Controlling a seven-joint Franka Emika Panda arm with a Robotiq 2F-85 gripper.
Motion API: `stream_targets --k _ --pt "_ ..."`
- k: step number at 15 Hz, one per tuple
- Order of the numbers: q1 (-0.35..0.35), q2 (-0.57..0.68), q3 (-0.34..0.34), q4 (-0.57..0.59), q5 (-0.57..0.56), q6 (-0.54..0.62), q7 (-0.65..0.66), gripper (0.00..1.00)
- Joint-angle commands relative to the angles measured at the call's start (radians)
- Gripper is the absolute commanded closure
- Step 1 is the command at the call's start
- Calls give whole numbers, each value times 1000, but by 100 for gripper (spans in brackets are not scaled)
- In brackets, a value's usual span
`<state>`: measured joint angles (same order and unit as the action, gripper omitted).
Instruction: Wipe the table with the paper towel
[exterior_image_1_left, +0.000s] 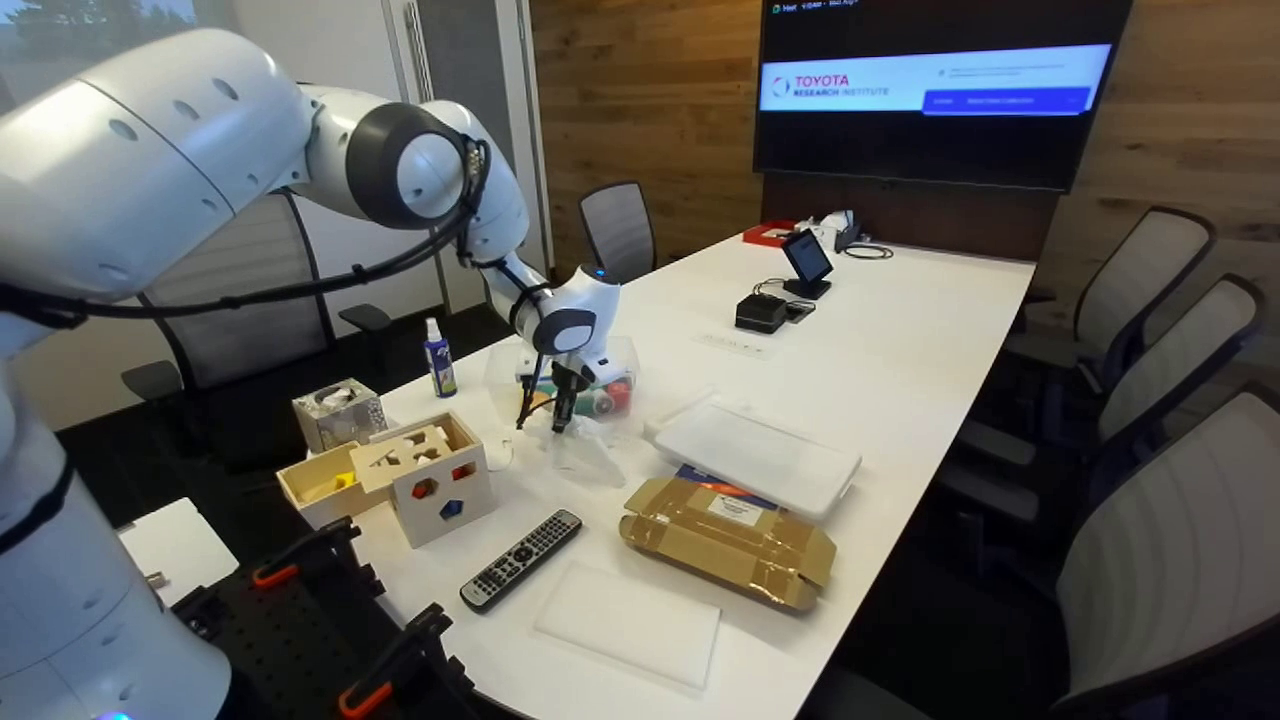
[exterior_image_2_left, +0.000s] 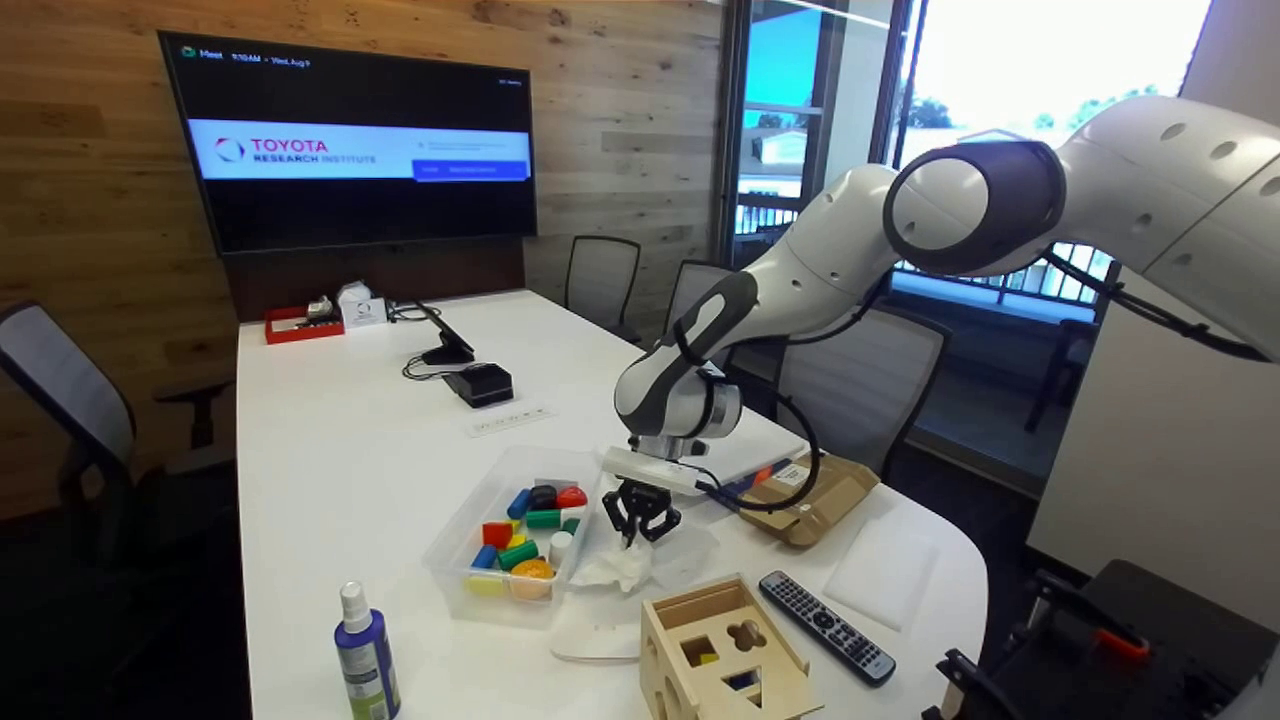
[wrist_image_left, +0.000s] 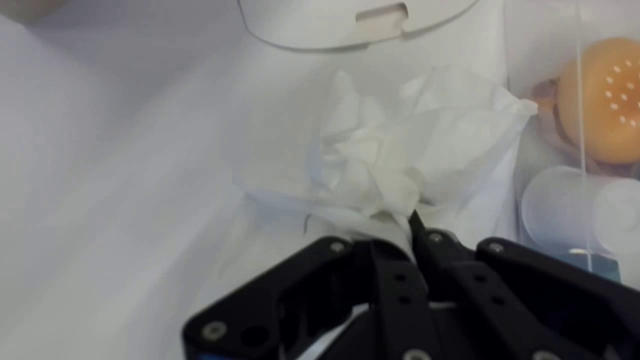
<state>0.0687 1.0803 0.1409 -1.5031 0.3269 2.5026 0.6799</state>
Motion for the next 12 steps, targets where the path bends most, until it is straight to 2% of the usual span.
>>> stream_targets --k 1,5,12 --pt "7 0 -2 -4 50 -105 -10 99" --pt "30 -30 -33 -69 81 -138 68 99" --pt "46 -97 -81 -227 129 -61 253 99"
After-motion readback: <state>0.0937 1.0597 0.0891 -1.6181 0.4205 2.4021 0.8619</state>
